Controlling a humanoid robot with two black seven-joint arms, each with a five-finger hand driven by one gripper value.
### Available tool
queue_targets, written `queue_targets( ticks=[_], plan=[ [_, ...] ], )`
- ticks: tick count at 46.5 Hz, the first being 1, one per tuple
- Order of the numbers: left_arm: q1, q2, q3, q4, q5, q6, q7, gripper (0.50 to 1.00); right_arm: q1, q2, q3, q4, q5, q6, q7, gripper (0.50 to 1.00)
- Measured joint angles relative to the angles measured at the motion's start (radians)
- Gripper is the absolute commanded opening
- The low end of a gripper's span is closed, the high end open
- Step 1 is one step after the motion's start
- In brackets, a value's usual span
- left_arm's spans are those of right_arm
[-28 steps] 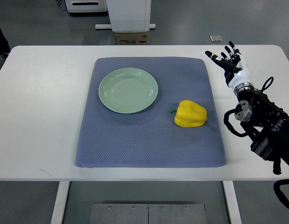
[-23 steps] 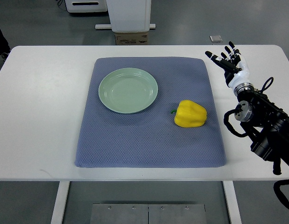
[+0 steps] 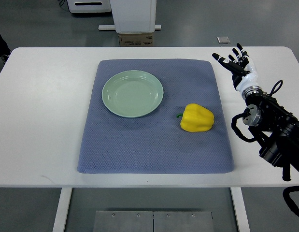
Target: Place yellow pepper on plate with right hand
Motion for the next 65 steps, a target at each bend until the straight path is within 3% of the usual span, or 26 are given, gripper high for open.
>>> queue_targets(
  ticks=[48, 65],
  plan=[
    [0.003, 0.0, 0.0, 0.0, 0.0, 0.0, 0.0, 1.0, -0.003, -0.001, -0.004, 0.001, -0.001, 0.002, 0.003, 1.0],
    [0.003, 0.0, 0.0, 0.0, 0.0, 0.0, 0.0, 1.0, -0.006, -0.022, -0.001, 0.006, -0.002, 0.039, -0.005, 1.0]
  ],
)
